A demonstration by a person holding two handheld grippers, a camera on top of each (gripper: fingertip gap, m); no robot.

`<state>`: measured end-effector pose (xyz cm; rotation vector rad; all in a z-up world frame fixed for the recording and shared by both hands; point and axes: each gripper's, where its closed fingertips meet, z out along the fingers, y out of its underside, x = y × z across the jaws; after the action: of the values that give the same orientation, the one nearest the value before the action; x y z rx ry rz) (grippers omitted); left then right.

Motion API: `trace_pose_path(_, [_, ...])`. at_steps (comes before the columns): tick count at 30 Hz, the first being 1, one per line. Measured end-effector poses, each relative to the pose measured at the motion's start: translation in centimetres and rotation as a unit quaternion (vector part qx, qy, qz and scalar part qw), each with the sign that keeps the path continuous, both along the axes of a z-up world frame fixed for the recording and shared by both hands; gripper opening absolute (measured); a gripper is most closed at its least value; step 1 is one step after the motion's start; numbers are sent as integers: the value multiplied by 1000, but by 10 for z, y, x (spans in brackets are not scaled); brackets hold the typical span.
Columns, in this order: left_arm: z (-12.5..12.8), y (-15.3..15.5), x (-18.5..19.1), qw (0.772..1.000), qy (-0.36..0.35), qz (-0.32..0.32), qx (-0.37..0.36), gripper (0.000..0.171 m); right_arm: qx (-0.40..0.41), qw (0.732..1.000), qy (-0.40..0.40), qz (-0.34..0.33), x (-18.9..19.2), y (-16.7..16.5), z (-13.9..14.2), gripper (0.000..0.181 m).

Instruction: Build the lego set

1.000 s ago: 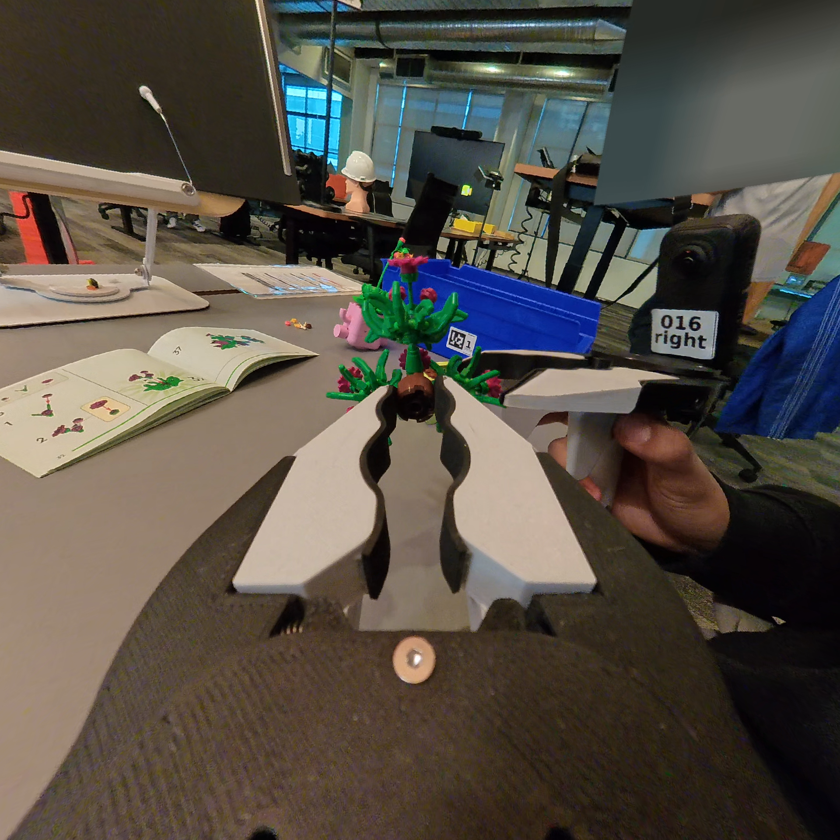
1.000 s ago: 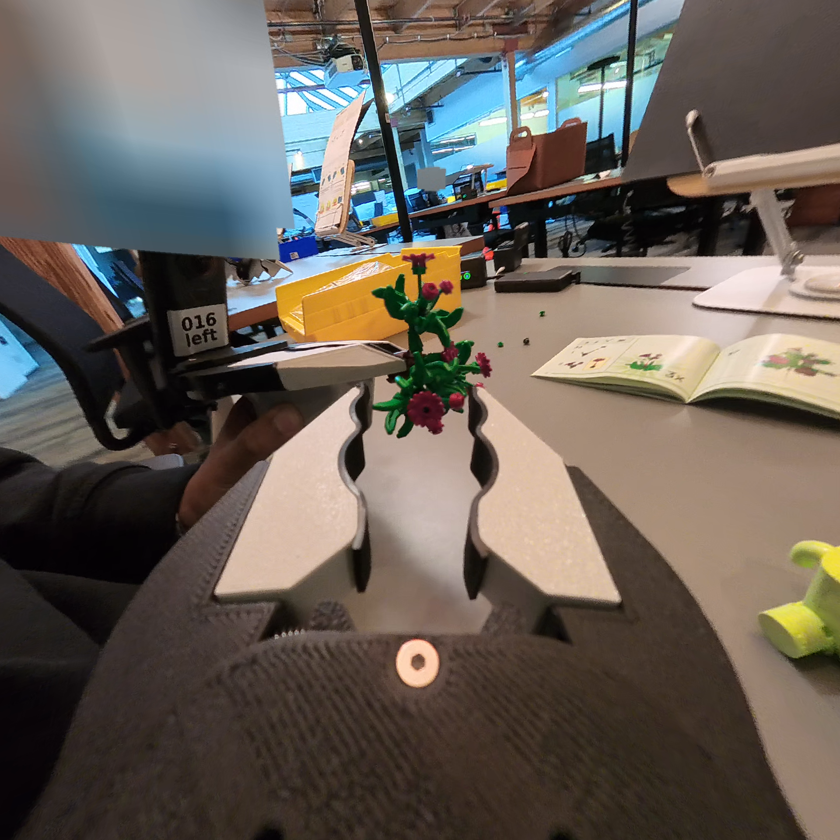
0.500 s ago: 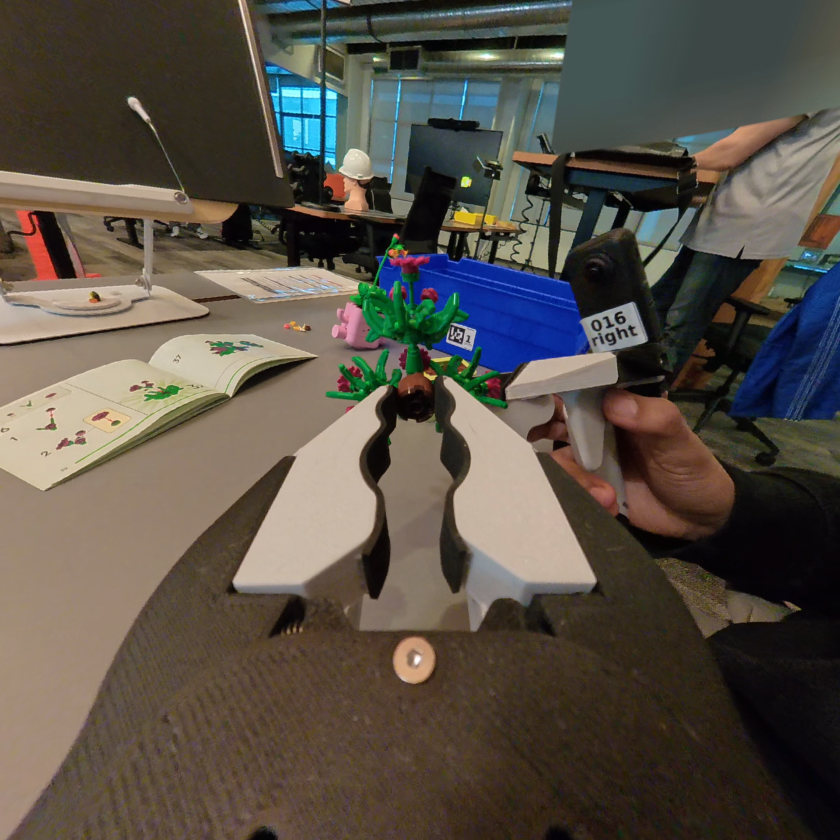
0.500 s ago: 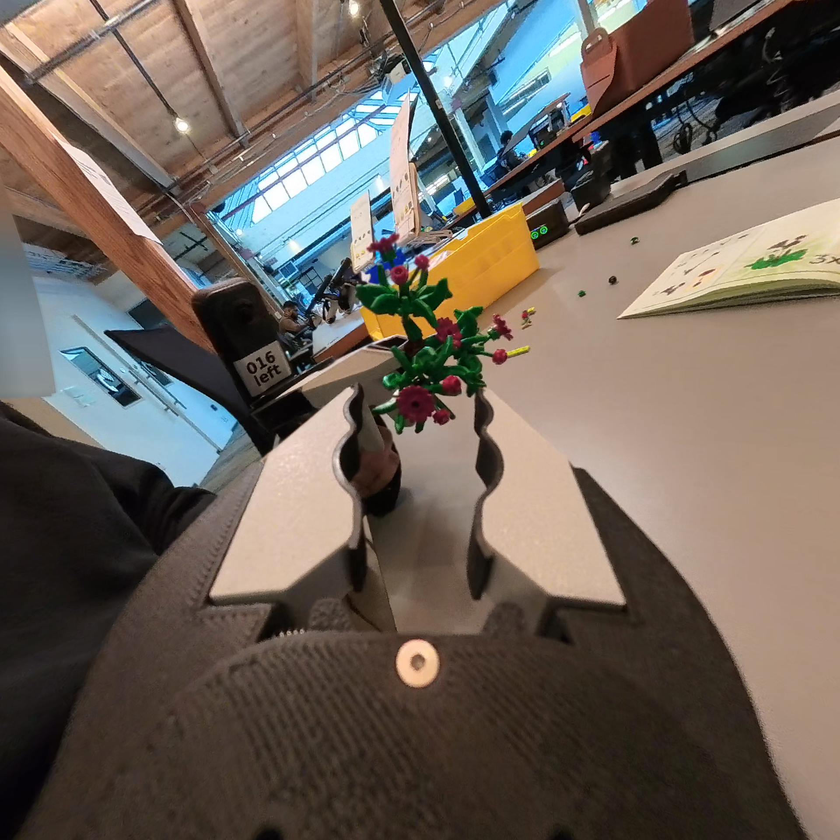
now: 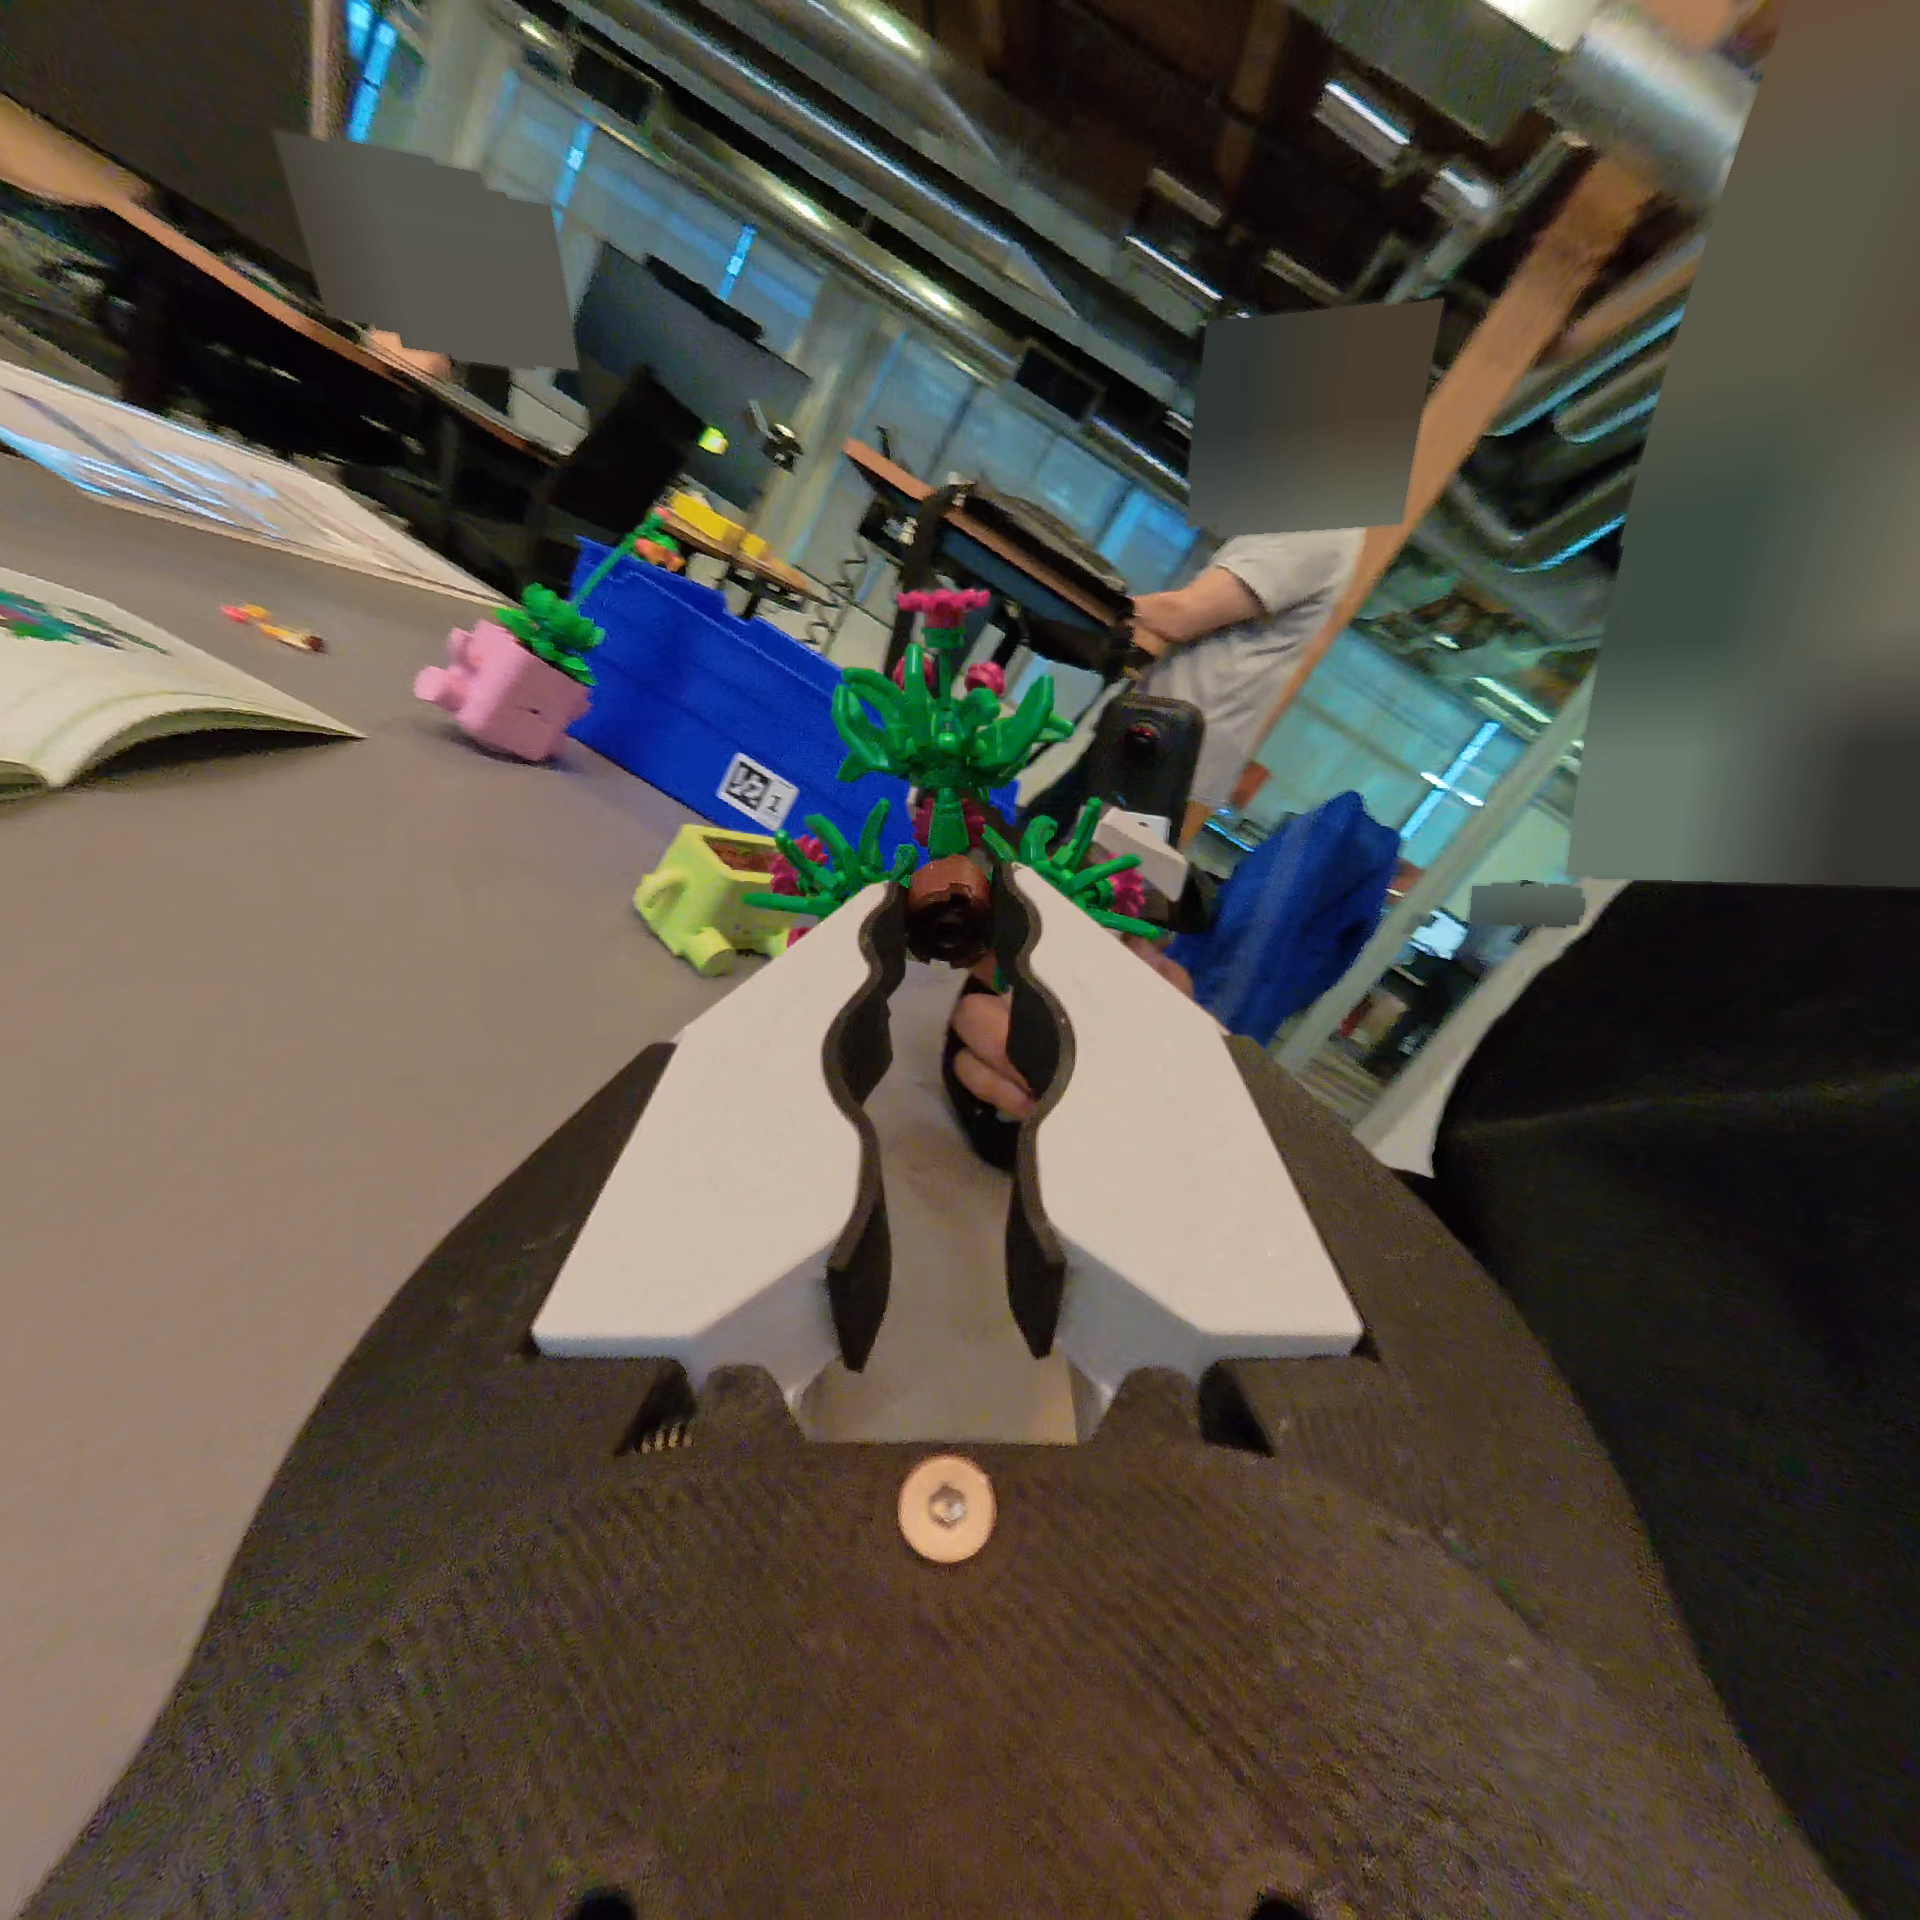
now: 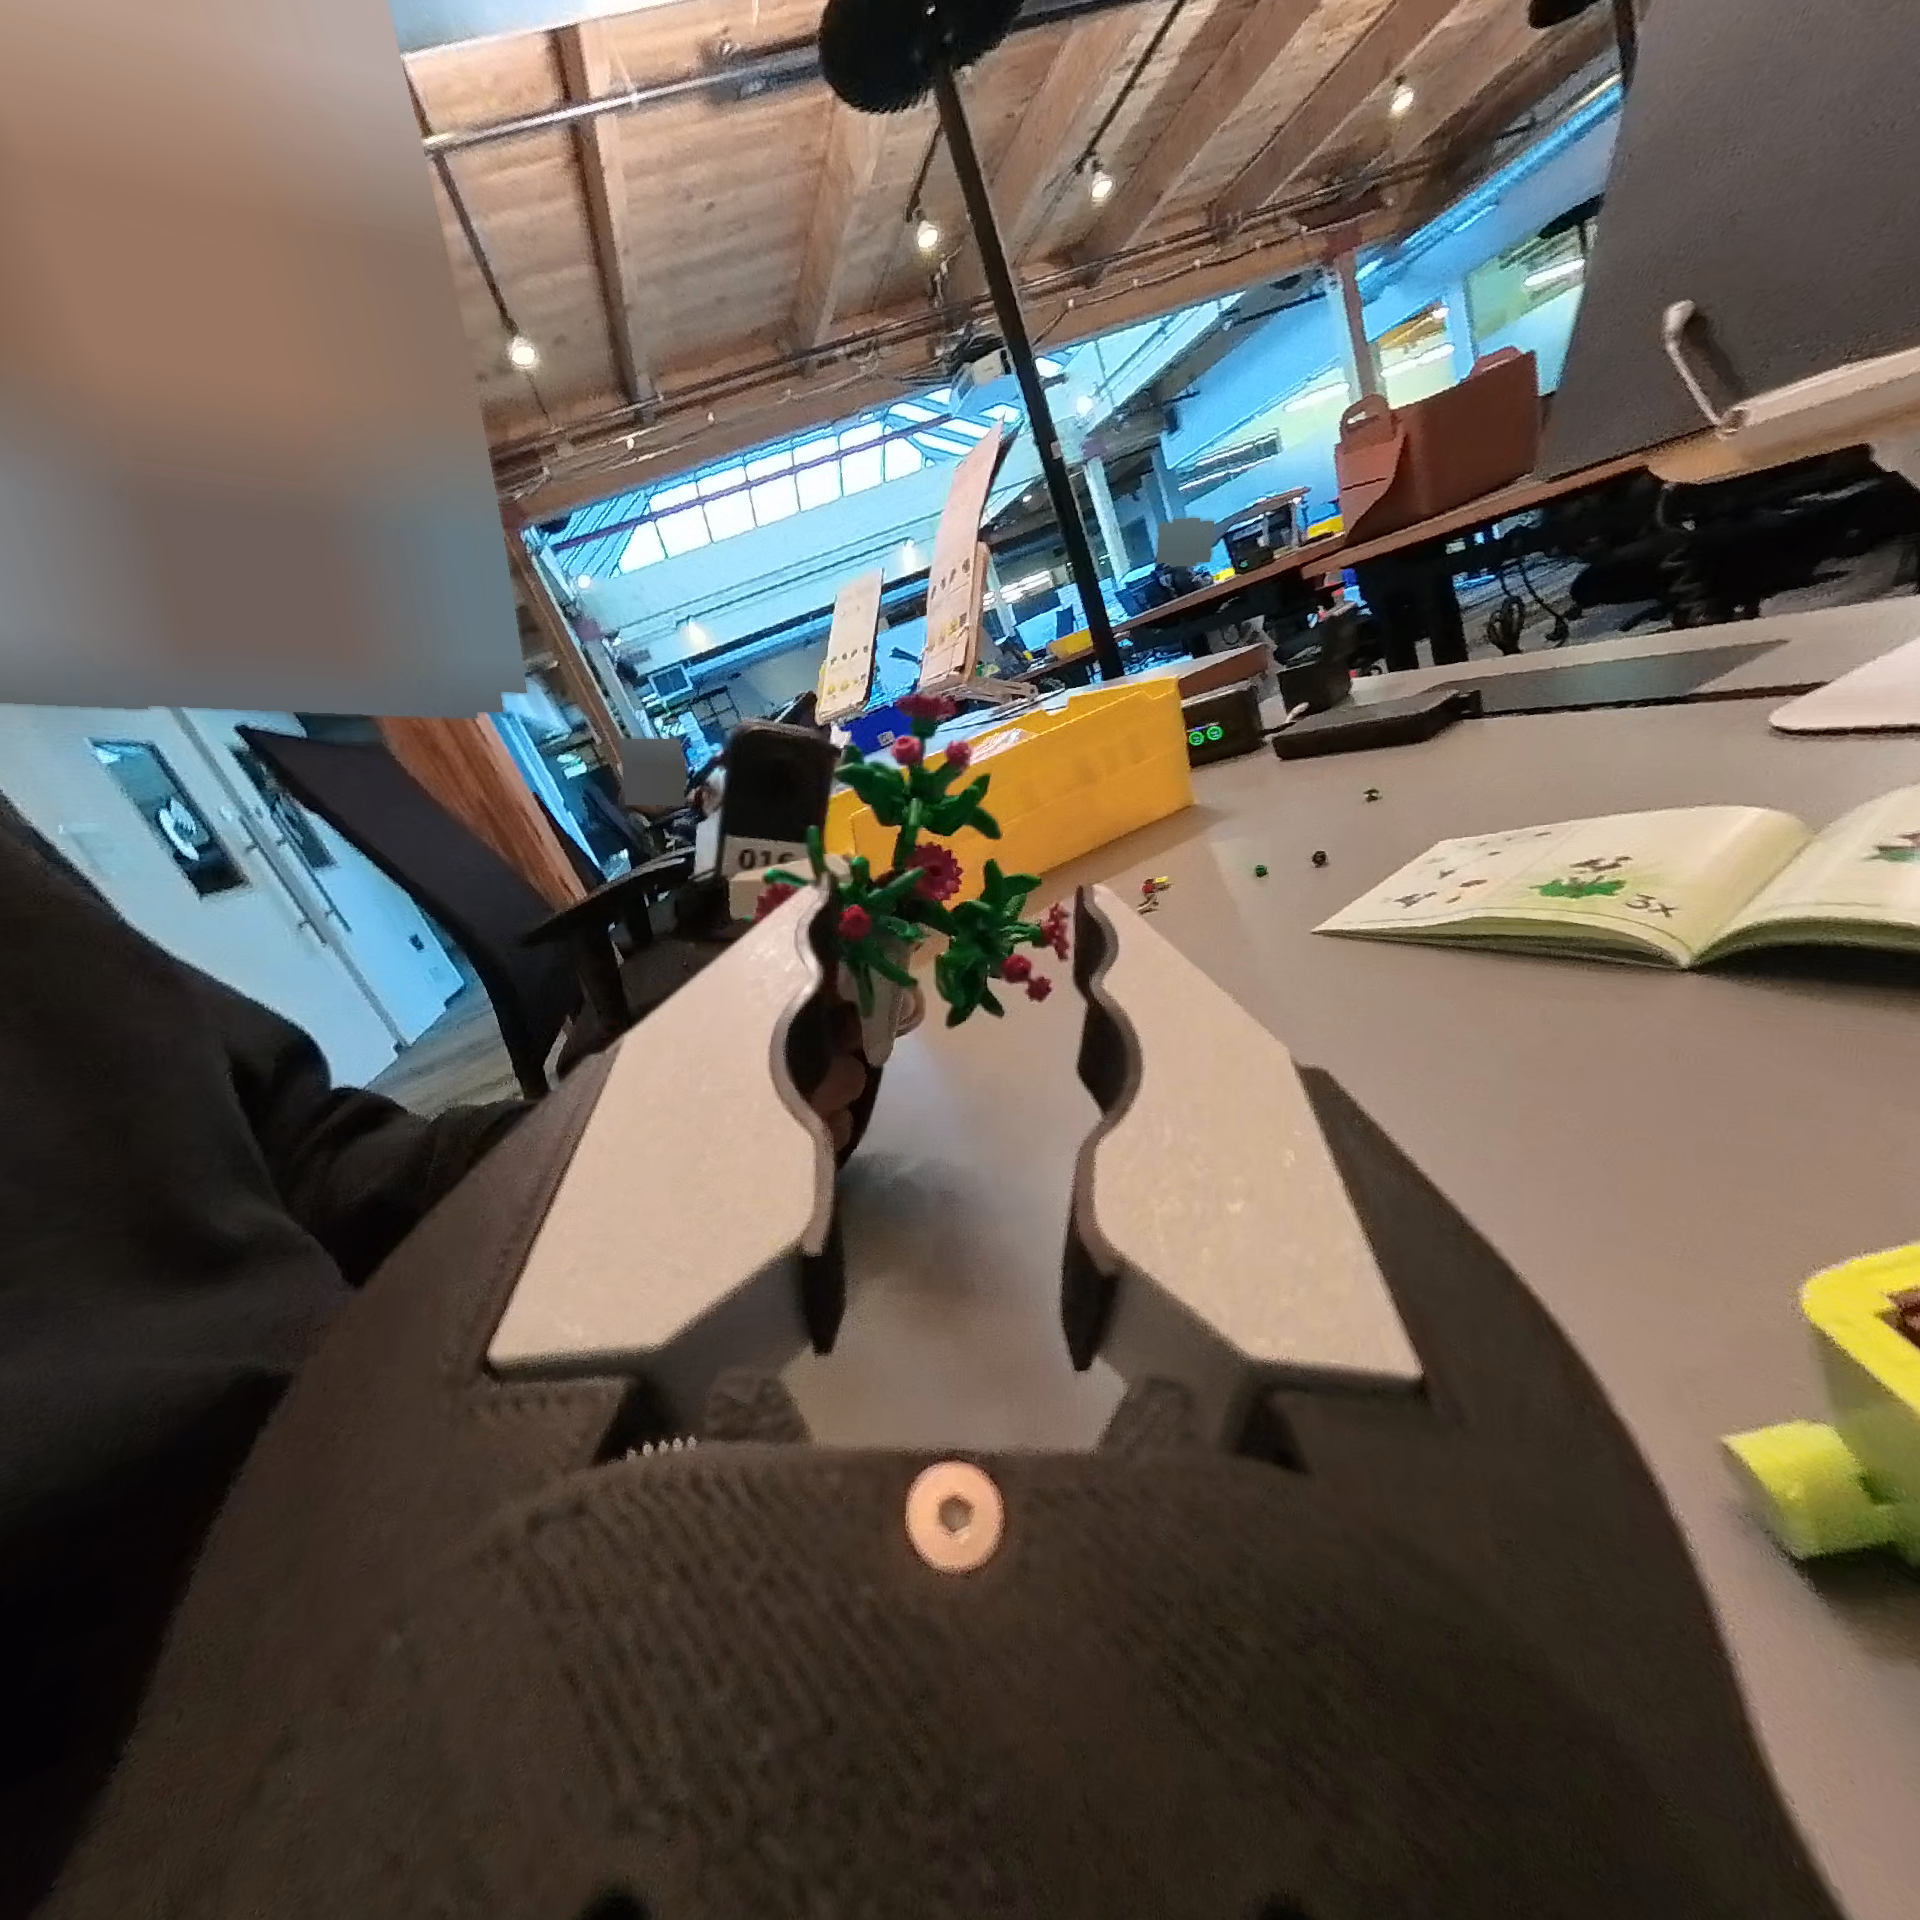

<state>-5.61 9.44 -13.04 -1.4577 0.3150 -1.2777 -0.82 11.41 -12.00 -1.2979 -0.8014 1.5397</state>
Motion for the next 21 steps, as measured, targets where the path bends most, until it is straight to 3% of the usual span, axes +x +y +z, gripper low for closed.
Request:
trace_pose_path(8, [4, -11, 14, 998, -24, -55, -4, 13, 83, 995, -45, 13, -15, -23, -5, 43])
trace_pose_path(21, [4, -14, 19, 996, -39, -84, -17, 13, 94, 995, -33, 29, -15, -28, -3, 49])
